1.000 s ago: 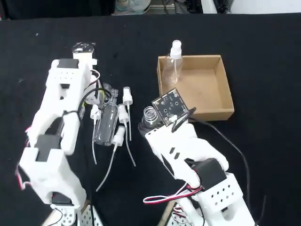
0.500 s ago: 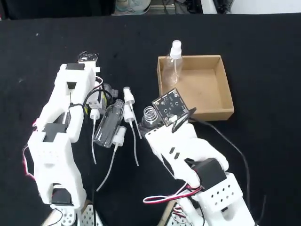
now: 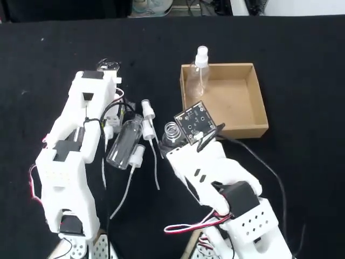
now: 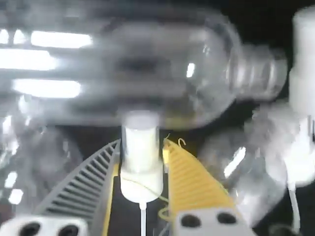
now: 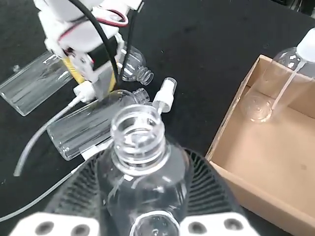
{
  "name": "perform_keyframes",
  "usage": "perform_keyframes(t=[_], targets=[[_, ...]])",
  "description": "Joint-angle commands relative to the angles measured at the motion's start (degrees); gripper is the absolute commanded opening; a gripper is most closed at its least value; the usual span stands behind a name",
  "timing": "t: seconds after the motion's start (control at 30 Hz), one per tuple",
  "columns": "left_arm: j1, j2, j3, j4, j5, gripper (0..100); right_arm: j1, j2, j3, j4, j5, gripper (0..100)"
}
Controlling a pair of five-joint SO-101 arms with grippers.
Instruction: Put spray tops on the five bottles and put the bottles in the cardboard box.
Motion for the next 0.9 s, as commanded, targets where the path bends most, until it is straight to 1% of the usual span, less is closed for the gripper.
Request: perform_keyframes(t=[0.0,0.07,0.17,0.23,0.3,0.4,0.47,0.6,0.7,0.8,0.87], targets=[[-2.7,-12.1,-5.3,8.0,0.0,3,-0.9,-1.3,-0.3,-4.2,-0.3,1.1],[-4.2,-17.0,-5.8,10.3,0.0,3,-1.0,-1.3,-0.3,-6.1,-0.4,1.1],[-7.2,-23.9,-5.9,12.2,0.0,3,-1.0,-1.0,-0.3,-10.0,-4.1,1.1],[-9.3,-28.7,-5.9,12.7,0.0,3,-1.1,-0.7,-0.3,-13.6,-6.2,1.1],[-10.7,-33.8,-5.9,12.7,0.3,3,-2.6,-0.7,-0.2,-17.4,-7.3,1.1],[-10.9,-41.5,-5.9,12.0,0.4,3,-7.3,-0.7,2.1,-23.2,-8.6,1.1],[-10.7,-46.4,-6.6,10.8,0.7,3,-10.5,-0.8,5.7,-28.8,-9.1,1.1],[-10.7,-55.6,-8.4,5.5,6.1,3,-13.5,-1.2,13.6,-40.3,-9.0,1.1],[-9.7,-61.5,-8.7,1.1,9.9,3,-13.8,-1.3,17.1,-46.2,-9.0,1.1],[-4.9,-66.2,-8.7,-2.2,12.1,3,-13.6,-1.3,17.9,-47.0,-9.1,1.1],[-1.4,-68.9,-8.5,-4.0,12.2,3,-13.5,-1.3,18.1,-47.0,-9.1,1.1]])
